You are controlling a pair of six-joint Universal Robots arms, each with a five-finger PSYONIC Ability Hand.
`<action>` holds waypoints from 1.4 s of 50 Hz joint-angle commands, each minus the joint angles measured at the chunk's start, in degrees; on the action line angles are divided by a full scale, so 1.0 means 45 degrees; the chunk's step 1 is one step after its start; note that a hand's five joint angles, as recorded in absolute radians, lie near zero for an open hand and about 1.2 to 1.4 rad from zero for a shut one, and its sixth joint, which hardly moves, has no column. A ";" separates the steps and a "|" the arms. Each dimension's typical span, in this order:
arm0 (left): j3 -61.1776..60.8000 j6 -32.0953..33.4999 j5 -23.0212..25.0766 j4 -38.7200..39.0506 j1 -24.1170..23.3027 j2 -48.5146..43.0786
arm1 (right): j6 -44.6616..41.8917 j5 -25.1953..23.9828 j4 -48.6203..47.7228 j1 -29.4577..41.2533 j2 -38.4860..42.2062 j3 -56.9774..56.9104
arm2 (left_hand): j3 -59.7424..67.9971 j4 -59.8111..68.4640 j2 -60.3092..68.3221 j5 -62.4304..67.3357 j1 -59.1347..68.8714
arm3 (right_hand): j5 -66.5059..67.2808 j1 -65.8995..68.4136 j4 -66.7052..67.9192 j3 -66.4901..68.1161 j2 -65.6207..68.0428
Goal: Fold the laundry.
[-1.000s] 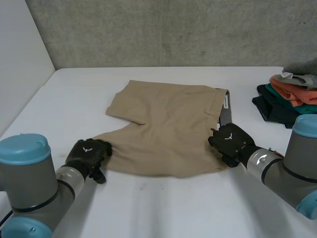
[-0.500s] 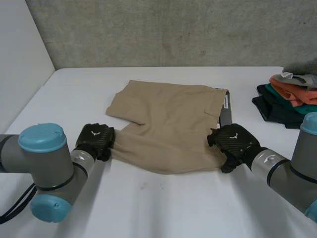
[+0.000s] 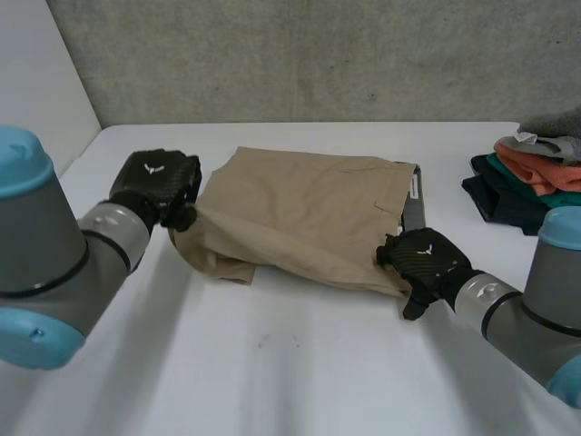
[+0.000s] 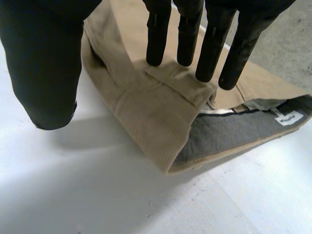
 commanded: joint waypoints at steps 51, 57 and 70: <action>-0.1756 0.3094 0.1095 -0.3769 -0.1625 0.2025 | -0.5196 0.0804 0.8976 -0.0852 -0.3534 -0.0239 | 0.2622 0.2533 0.2527 0.3161 0.3180 | 1.2407 1.2721 1.2440 1.2442 1.2414; 0.1193 0.3152 0.0256 -0.1305 -0.1586 -0.1471 | -0.3223 0.1524 0.6712 -0.0735 -0.1640 -0.1742 | 0.2622 0.2533 0.2527 0.3161 0.3180 | 1.2407 1.2721 1.2440 1.2442 1.2414; 0.8694 0.4401 0.0001 0.2503 -0.1566 -0.8914 | -0.2848 0.4240 0.1886 -0.0168 0.1583 -0.4204 | 0.2622 0.2533 0.2527 0.3161 0.3180 | 1.2407 1.2721 1.2440 1.2442 1.2414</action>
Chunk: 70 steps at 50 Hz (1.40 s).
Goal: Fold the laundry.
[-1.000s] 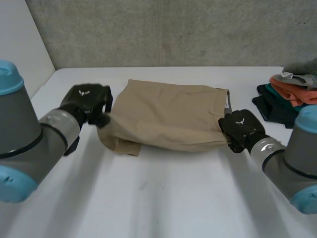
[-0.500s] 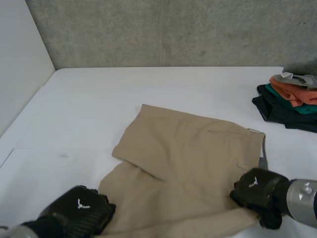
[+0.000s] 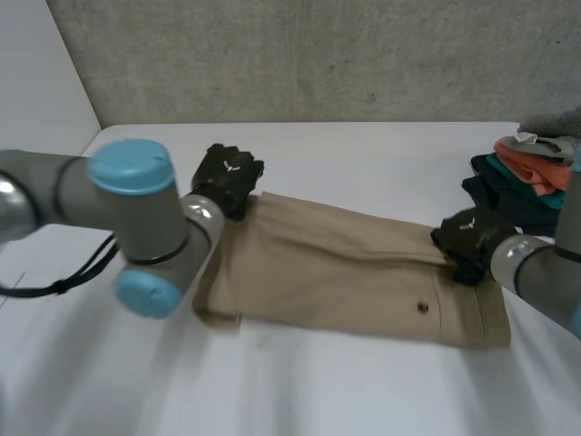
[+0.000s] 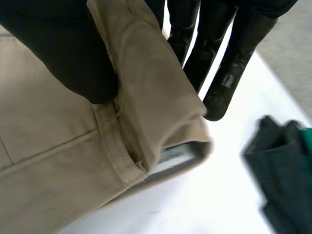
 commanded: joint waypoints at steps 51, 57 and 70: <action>-0.4474 -0.2718 0.0567 0.2193 -0.0033 0.1331 | 0.2603 -0.0472 -0.4188 -0.0575 -0.2859 0.5895 | -1.2700 -1.2805 -1.2779 -1.2124 -1.2105 | -1.1418 -0.9991 -1.1830 -1.1762 -1.1683; -0.4258 -0.1509 -0.0839 0.2212 0.0651 0.1212 | 0.2583 -0.0550 -0.4620 -0.1025 -0.2078 0.5896 | -1.2736 -1.2841 -1.2814 -1.2160 -1.2141 | -1.0859 -0.9433 -1.1271 -1.1204 -1.1124; -0.5156 -0.0452 -0.1074 0.2193 0.1003 0.1427 | 0.2408 -0.0433 -0.6103 -0.1280 -0.1336 0.5721 | -1.2971 -1.3076 -1.3049 -1.2395 -1.2376 | -0.8093 -0.6666 -0.8505 -0.8437 -0.8358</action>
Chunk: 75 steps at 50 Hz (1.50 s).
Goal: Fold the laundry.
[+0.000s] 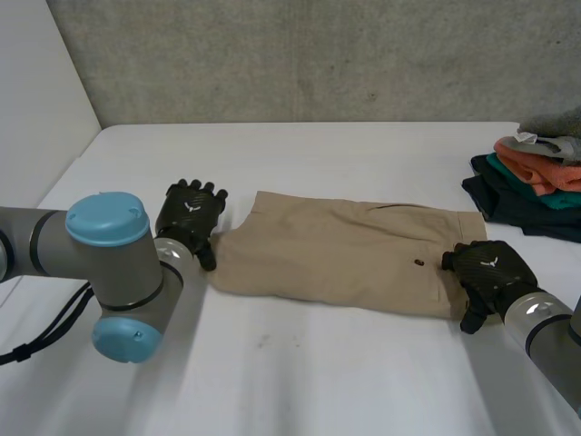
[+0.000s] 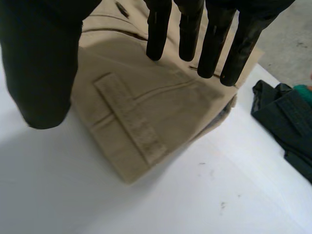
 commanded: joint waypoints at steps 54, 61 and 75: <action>-0.3492 -0.0694 0.0733 -0.0151 0.1609 0.4701 | -0.9448 -0.4855 -0.1149 0.5711 0.2566 -0.5495 | -0.0513 -0.0380 -0.0398 -0.0578 -0.0189 | 1.4275 1.4724 1.4492 1.4360 1.4531; -0.3786 -0.0714 0.0930 -0.0151 0.2156 0.4975 | -0.9685 -0.5560 -0.1149 0.7315 0.4716 -0.7195 | -0.0513 -0.0380 -0.0398 -0.0578 -0.0189 | 1.4275 1.4724 1.4492 1.4360 1.4531; -0.2540 -0.0772 0.0891 0.0006 0.1963 0.4956 | -0.0923 -0.1053 -0.1072 0.7785 0.3002 -0.7451 | -0.0513 -0.0380 -0.0398 -0.0578 -0.0189 | -0.1281 -0.0832 -0.1064 -0.1196 -0.1025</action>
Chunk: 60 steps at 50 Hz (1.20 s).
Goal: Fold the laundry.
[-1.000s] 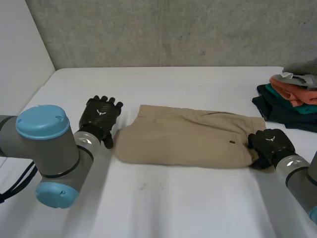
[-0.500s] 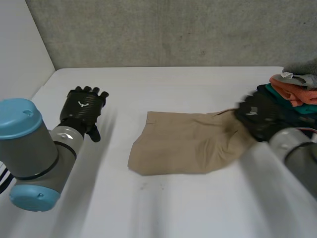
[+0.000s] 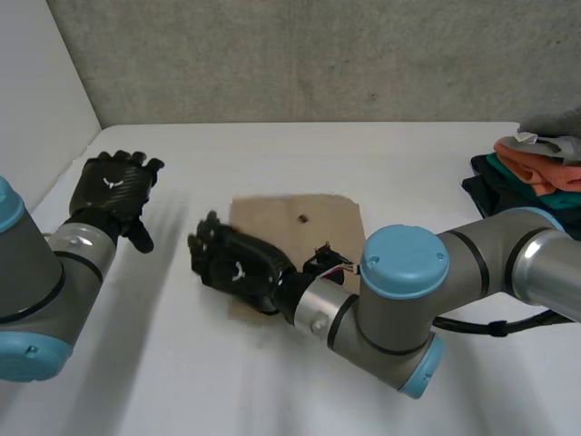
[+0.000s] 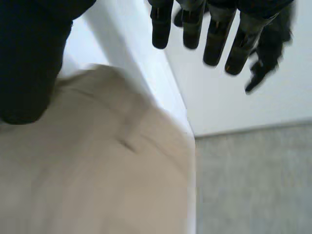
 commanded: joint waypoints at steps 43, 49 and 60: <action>0.7979 0.0041 -0.0450 -0.5702 -0.3936 -0.6302 | 0.8842 0.5308 0.6600 -0.2911 0.0617 -0.3118 | -0.0428 -0.0295 -0.0313 -0.0493 -0.0103 | -0.1159 -0.0500 -0.0948 -0.0820 -0.0737; 0.7803 -0.0076 -0.0060 -0.5545 -0.4054 -0.4662 | 0.9076 0.5523 0.4534 -0.2931 -0.1647 -0.0915 | -0.0513 -0.0380 -0.0398 -0.0579 -0.0189 | -0.1159 -0.0500 -0.0948 -0.0820 -0.0737; 0.6807 -0.1209 0.4018 -0.5544 -0.3137 -0.2297 | 0.8472 0.7026 -0.2186 -0.1801 -0.4952 0.6470 | 0.0133 0.0266 0.0248 0.0067 0.0457 | -0.1159 -0.0500 -0.0948 -0.0820 -0.0737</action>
